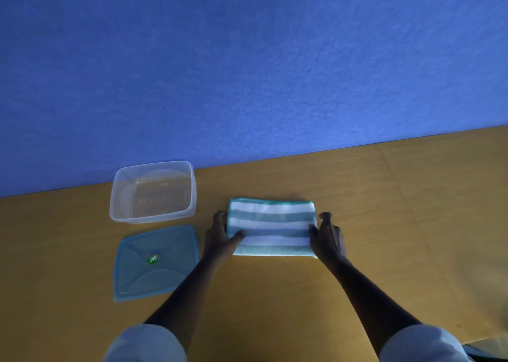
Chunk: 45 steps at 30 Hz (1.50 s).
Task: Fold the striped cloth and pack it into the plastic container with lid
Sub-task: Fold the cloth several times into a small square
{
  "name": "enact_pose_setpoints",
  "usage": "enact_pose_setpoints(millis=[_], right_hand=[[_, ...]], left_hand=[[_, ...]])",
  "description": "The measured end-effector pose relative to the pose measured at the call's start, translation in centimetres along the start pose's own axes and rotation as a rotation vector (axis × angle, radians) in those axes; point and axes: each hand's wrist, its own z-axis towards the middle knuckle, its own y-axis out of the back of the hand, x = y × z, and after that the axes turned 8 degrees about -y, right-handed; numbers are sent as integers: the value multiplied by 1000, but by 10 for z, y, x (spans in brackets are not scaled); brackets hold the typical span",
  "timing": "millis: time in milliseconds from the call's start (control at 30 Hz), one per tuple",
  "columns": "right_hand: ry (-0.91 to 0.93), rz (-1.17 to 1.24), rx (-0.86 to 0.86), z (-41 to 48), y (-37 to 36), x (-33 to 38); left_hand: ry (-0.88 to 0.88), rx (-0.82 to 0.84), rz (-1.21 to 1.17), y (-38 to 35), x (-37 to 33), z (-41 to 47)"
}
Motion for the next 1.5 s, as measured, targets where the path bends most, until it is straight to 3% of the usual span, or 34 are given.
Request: enact_pose_setpoints(millis=[167, 300, 400, 467, 600, 733, 867, 1100, 1233, 1500], right_hand=[[26, -153, -134, -10, -7, -2], [427, -475, -221, -12, -17, 10], [719, -600, -135, -12, -26, 29], [770, -650, -19, -12, -32, 40], [640, -764, 96, -2, -37, 49], [562, -830, 66, 5, -32, 53], [514, -858, 16, 3, -31, 58], [398, -721, 71, -11, -30, 56], [337, -543, 157, -17, -28, 51], [245, -393, 212, -31, -36, 43]], left_hand=[[-101, -85, 137, 0, -6, 0], [-470, -161, 553, -8, -19, -18], [-659, -70, 705, -31, -27, -41], [-669, 7, 724, -47, -29, -54], [-609, 58, 715, -60, -27, -67], [-647, 33, 762, -57, -23, -68], [-574, 14, 777, -46, -18, -63], [-449, -55, 785, -28, -16, -54], [-514, -70, 820, -21, -17, -51], [-643, 136, 853, -29, 5, -64]])
